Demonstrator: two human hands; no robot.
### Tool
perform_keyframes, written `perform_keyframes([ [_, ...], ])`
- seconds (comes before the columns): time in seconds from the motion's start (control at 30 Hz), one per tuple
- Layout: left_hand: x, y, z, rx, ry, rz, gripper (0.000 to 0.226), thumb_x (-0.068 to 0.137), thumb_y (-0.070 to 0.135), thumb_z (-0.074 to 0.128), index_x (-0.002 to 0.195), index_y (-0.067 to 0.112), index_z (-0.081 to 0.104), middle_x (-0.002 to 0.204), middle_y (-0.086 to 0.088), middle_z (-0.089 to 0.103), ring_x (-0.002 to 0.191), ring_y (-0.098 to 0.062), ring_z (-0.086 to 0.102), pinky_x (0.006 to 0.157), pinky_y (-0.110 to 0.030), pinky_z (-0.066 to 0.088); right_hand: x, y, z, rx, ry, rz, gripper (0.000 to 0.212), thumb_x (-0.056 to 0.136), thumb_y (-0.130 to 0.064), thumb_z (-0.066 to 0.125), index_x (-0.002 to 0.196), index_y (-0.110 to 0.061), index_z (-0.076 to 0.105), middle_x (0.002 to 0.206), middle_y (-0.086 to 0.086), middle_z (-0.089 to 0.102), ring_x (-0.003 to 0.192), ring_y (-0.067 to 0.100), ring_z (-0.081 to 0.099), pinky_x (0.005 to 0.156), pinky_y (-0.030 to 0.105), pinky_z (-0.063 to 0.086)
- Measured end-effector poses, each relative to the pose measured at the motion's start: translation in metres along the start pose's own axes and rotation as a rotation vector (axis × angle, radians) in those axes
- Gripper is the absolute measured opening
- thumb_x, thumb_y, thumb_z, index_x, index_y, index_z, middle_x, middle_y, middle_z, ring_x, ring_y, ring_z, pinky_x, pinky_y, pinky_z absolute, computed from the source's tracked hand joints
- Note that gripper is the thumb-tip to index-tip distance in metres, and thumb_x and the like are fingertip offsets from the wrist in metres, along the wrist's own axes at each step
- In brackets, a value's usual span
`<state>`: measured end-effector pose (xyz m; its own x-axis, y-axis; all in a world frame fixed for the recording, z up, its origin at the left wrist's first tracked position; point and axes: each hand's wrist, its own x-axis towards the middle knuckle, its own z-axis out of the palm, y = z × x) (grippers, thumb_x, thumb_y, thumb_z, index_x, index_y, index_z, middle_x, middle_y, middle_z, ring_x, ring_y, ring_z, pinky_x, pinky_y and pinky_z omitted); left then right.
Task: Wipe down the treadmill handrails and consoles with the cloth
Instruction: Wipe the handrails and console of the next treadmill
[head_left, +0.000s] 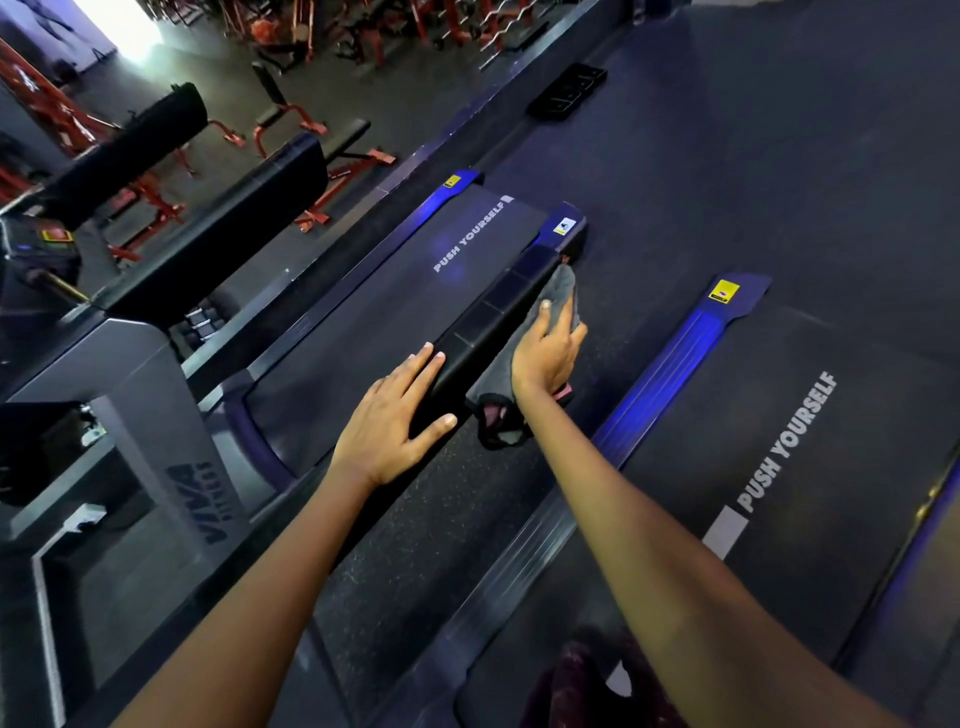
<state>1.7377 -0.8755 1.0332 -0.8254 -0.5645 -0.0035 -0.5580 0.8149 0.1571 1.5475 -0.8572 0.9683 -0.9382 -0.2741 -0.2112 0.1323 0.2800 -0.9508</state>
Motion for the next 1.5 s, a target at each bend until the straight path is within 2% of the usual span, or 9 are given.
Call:
perform_keyframes([
  [0.13, 0.000, 0.001, 0.000, -0.002, 0.004, -0.006, 0.082, 0.085, 0.075, 0.014, 0.151, 0.026, 0.014, 0.158, 0.007, 0.010, 0.145, -0.012, 0.014, 0.115, -0.036, 0.022, -0.029, 0.024, 0.000, 0.077, -0.116, 0.109, 0.045, 0.100, -0.037, 0.037, 0.144, -0.026, 0.036, 0.137, 0.010, 0.040, 0.118, 0.030, 0.050, 0.089, 0.035, 0.041],
  [0.23, -0.001, 0.002, -0.001, -0.006, 0.006, -0.003, 0.083, 0.085, 0.075, 0.015, 0.151, 0.025, 0.015, 0.158, 0.006, 0.011, 0.145, -0.012, 0.014, 0.114, -0.034, 0.022, -0.065, 0.033, 0.004, 0.109, -0.138, 0.029, 0.046, 0.099, -0.037, 0.040, 0.143, -0.025, 0.038, 0.129, 0.009, 0.043, 0.111, 0.028, 0.054, 0.089, 0.036, 0.044],
  [0.47, 0.000, -0.001, 0.001, -0.017, 0.015, 0.006, 0.081, 0.087, 0.073, 0.016, 0.151, 0.024, 0.017, 0.158, 0.005, 0.014, 0.145, -0.013, 0.016, 0.115, -0.033, 0.021, -0.023, 0.007, 0.001, 0.072, 0.090, -0.234, 0.046, 0.092, -0.030, 0.052, 0.137, -0.019, 0.049, 0.117, 0.016, 0.054, 0.095, 0.034, 0.060, 0.074, 0.039, 0.047],
  [0.63, 0.000, -0.001, 0.001, -0.008, 0.025, 0.016, 0.081, 0.087, 0.073, 0.015, 0.151, 0.023, 0.019, 0.158, 0.003, 0.016, 0.145, -0.012, 0.013, 0.114, -0.032, 0.019, 0.007, 0.007, 0.001, 0.062, 0.057, -0.054, 0.043, 0.098, -0.028, 0.047, 0.140, -0.018, 0.044, 0.125, 0.015, 0.049, 0.109, 0.031, 0.054, 0.082, 0.036, 0.041],
  [0.83, -0.001, -0.001, 0.001, 0.000, 0.017, 0.003, 0.084, 0.085, 0.075, 0.012, 0.151, 0.023, 0.017, 0.158, 0.006, 0.012, 0.145, -0.011, 0.012, 0.114, -0.036, 0.023, -0.057, 0.027, 0.008, 0.076, -0.017, 0.049, 0.045, 0.098, -0.028, 0.046, 0.141, -0.015, 0.042, 0.129, 0.018, 0.046, 0.115, 0.033, 0.051, 0.087, 0.035, 0.037],
  [1.0, 0.000, -0.001, 0.000, 0.035, -0.009, -0.009, 0.084, 0.084, 0.076, 0.009, 0.151, 0.026, 0.013, 0.158, 0.009, 0.007, 0.145, -0.010, 0.010, 0.115, -0.041, 0.024, -0.106, 0.025, 0.005, 0.058, -0.058, -0.131, 0.049, 0.094, -0.034, 0.044, 0.139, -0.015, 0.044, 0.121, 0.017, 0.051, 0.098, 0.033, 0.060, 0.079, 0.035, 0.046],
  [1.17, -0.002, 0.001, 0.000, 0.025, -0.012, -0.032, 0.085, 0.082, 0.077, 0.006, 0.151, 0.028, 0.012, 0.158, 0.010, 0.006, 0.145, -0.010, 0.009, 0.114, -0.044, 0.023, -0.078, 0.018, 0.003, 0.138, -0.001, -0.196, 0.058, 0.090, -0.044, 0.037, 0.135, -0.010, 0.049, 0.119, 0.018, 0.053, 0.104, 0.032, 0.058, 0.084, 0.035, 0.045],
  [1.4, -0.002, 0.002, -0.002, -0.003, -0.001, -0.029, 0.082, 0.084, 0.076, 0.009, 0.150, 0.028, 0.016, 0.157, 0.011, 0.008, 0.145, -0.010, 0.010, 0.114, -0.048, 0.023, -0.017, 0.011, -0.001, 0.088, 0.026, -0.007, 0.044, 0.099, -0.029, 0.044, 0.141, -0.018, 0.042, 0.126, 0.013, 0.048, 0.108, 0.031, 0.055, 0.077, 0.029, 0.038],
  [1.5, -0.003, 0.001, 0.001, 0.005, 0.016, -0.035, 0.083, 0.085, 0.076, 0.013, 0.150, 0.026, 0.017, 0.158, 0.009, 0.007, 0.145, -0.011, 0.012, 0.112, -0.048, 0.028, -0.044, 0.010, 0.002, 0.068, 0.041, -0.147, 0.043, 0.097, -0.026, 0.047, 0.139, -0.014, 0.044, 0.120, 0.017, 0.051, 0.106, 0.034, 0.055, 0.081, 0.035, 0.042],
])
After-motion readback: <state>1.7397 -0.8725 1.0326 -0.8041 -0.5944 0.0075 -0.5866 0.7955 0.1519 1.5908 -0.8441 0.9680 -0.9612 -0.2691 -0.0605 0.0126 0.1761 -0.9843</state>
